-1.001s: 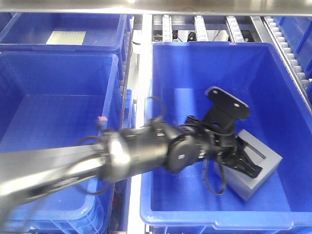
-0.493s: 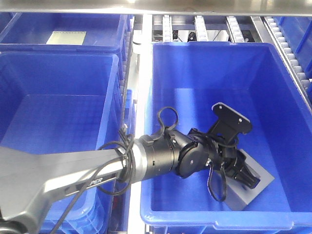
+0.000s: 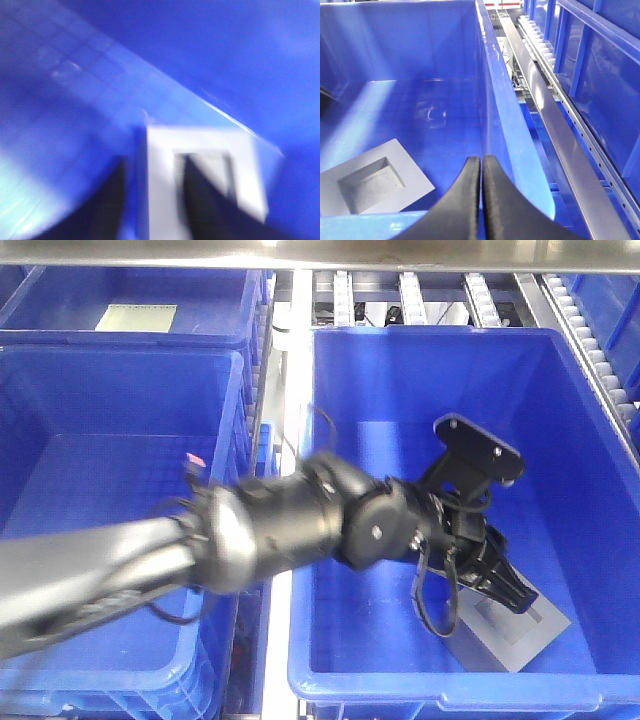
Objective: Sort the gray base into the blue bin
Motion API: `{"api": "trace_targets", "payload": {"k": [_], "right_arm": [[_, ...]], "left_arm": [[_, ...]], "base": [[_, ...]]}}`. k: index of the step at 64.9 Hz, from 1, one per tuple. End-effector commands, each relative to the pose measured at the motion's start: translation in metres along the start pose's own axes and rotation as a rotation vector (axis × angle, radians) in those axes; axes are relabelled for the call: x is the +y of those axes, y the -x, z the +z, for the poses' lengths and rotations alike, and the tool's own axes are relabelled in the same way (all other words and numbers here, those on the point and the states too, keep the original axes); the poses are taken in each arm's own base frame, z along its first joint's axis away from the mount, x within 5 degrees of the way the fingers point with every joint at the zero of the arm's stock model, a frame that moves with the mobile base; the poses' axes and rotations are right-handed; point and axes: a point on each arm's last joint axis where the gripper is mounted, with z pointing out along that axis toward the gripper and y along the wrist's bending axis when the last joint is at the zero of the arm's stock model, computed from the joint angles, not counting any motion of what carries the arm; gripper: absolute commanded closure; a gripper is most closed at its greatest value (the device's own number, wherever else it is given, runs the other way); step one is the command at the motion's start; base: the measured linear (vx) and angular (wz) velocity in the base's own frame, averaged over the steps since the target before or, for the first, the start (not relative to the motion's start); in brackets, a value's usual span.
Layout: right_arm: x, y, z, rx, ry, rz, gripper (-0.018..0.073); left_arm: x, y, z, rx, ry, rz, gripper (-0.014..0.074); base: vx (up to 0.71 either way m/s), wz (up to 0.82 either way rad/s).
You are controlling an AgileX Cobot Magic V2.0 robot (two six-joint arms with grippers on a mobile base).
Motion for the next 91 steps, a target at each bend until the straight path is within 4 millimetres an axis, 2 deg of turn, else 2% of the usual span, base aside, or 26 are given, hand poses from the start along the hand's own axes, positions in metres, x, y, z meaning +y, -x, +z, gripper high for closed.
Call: {"api": "trace_targets", "payload": {"k": [1, 12, 25, 31, 40, 53, 78, 91], "right_arm": [[0.000, 0.006, 0.000, -0.074, 0.000, -0.008, 0.0564], [0.000, 0.006, 0.000, -0.074, 0.000, -0.008, 0.0564], [0.000, 0.006, 0.000, -0.074, 0.000, -0.008, 0.0564], [0.000, 0.006, 0.000, -0.074, 0.000, -0.008, 0.0564], [0.000, 0.006, 0.000, -0.074, 0.000, -0.008, 0.0564], [0.000, 0.006, 0.000, -0.074, 0.000, -0.008, 0.0564], [0.000, 0.006, 0.000, -0.074, 0.000, -0.008, 0.0564], [0.000, 0.006, 0.000, -0.074, 0.000, -0.008, 0.0564]], "left_arm": [[-0.007, 0.027, -0.049, -0.143, -0.004, 0.036, 0.0605], [-0.008, 0.013, -0.090, -0.199, 0.006, 0.046, 0.0604], [-0.008, -0.027, -0.140, -0.241, 0.018, 0.045, 0.0604], [-0.009, -0.046, -0.170, -0.293, 0.019, 0.037, 0.0604], [-0.009, -0.074, -0.202, -0.335, 0.018, 0.030, 0.0604], [-0.009, -0.109, -0.235, -0.411, 0.004, -0.041, 0.0604], [-0.011, -0.179, -0.302, -0.566, -0.025, -0.025, 0.0604], [-0.013, -0.202, -0.333, -0.663, -0.045, -0.010, 0.0604]], "base": [[0.00, 0.00], [0.00, 0.00], [0.00, 0.00], [0.00, 0.00], [0.00, 0.00], [0.00, 0.00], [0.00, 0.00], [0.00, 0.00]]}}
